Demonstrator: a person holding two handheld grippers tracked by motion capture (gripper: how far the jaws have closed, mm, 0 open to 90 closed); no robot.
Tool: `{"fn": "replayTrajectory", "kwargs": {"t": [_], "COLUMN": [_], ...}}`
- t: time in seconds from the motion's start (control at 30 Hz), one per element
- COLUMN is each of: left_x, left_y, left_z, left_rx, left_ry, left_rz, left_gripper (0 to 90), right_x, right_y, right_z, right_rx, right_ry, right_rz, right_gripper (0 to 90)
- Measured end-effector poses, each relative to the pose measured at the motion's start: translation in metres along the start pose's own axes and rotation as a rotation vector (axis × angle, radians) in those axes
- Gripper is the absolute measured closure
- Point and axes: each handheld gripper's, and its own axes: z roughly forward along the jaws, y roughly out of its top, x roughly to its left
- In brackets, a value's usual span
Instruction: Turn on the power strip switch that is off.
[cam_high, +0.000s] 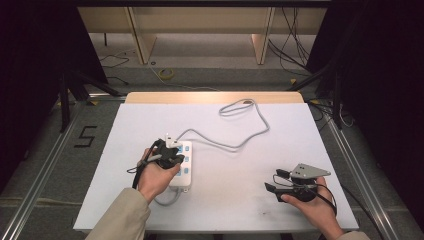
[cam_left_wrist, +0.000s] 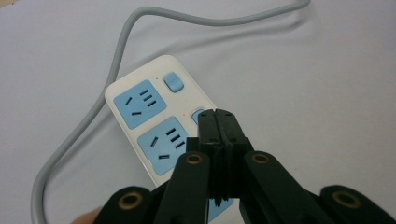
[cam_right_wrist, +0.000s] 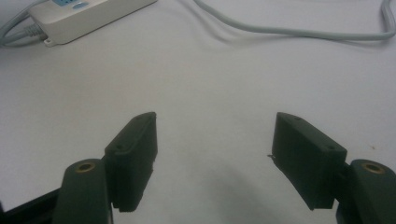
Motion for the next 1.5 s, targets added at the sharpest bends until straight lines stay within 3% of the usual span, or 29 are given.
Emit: {"fn": "replayTrajectory", "kwargs": {"t": [0.57,1.5], "left_x": [-0.001,0.009], "left_y": [0.007,0.022], "left_z": [0.008,0.024], "left_rx": [0.012,0.046], "left_ry": [-0.004,0.015], "left_rz": [0.001,-0.008], "left_gripper": [89.8,89.8], "right_x": [0.0,0.0], "right_y": [0.001,0.001], "right_z": [0.0,0.0], "right_rx": [-0.005,-0.005], "right_ry": [-0.003,-0.002], "right_rz": [-0.002,0.0], "right_gripper": [31.9,31.9]}}
